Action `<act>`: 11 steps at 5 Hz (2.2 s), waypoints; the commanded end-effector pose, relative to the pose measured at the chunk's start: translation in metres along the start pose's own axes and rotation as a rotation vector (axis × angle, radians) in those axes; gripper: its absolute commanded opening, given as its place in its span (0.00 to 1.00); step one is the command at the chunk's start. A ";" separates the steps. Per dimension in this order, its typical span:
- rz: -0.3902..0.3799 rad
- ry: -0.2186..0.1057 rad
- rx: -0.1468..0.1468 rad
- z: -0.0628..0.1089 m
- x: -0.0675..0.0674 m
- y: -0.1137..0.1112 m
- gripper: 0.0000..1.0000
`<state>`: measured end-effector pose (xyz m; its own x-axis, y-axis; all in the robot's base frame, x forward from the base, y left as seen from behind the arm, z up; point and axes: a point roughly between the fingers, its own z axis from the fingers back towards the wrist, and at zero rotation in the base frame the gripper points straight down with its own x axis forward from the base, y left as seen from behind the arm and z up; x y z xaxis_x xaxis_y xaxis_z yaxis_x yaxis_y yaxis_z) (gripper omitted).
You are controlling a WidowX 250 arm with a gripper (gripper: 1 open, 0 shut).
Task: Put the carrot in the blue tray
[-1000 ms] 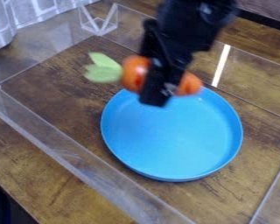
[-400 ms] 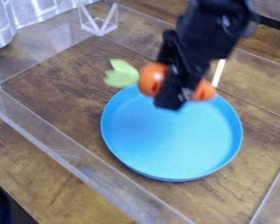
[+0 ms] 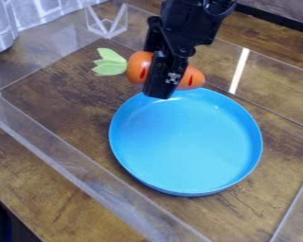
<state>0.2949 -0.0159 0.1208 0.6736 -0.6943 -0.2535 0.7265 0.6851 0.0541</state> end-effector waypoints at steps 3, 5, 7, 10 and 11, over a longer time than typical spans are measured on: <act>0.005 -0.044 0.024 0.006 0.011 0.004 1.00; -0.007 -0.066 0.026 -0.007 0.018 -0.006 1.00; -0.003 -0.083 0.018 -0.030 0.025 -0.011 1.00; 0.019 -0.094 0.034 -0.026 0.037 -0.006 1.00; 0.045 -0.104 0.050 -0.010 0.042 -0.002 1.00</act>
<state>0.3136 -0.0372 0.0871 0.7169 -0.6711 -0.1889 0.6926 0.7164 0.0837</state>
